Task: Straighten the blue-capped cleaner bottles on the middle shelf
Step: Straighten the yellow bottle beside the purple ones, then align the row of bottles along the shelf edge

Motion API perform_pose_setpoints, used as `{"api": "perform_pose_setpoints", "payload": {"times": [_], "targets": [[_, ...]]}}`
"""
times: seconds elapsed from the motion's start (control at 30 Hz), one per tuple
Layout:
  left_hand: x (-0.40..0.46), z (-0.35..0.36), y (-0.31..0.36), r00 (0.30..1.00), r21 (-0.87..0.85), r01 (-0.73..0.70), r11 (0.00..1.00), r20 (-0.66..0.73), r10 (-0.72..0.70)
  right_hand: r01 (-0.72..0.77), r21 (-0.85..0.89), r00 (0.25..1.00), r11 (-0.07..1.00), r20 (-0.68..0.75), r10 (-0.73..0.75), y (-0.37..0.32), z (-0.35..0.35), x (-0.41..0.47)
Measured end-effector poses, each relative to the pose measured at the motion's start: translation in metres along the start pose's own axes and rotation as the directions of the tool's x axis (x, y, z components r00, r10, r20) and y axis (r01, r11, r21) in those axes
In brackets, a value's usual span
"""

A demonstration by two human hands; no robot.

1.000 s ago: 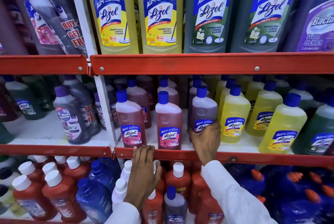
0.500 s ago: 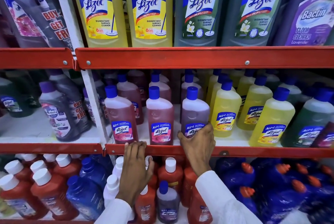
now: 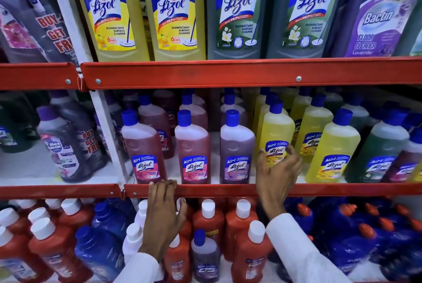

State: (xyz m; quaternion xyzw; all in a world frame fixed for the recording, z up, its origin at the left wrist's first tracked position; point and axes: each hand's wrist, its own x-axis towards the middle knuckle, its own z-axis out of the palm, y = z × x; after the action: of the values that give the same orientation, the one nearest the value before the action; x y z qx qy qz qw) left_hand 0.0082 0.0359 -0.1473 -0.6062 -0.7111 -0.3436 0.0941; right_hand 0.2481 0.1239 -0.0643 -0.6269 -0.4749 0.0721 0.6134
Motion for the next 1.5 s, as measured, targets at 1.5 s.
{"api": "perform_pose_setpoints", "payload": {"times": [1.5], "targets": [[0.006, -0.027, 0.013, 0.994, -0.118, 0.089, 0.989, 0.067, -0.082, 0.249, 0.335, 0.952, 0.909, 0.088, -0.293, -0.020, -0.037, -0.074]]}}
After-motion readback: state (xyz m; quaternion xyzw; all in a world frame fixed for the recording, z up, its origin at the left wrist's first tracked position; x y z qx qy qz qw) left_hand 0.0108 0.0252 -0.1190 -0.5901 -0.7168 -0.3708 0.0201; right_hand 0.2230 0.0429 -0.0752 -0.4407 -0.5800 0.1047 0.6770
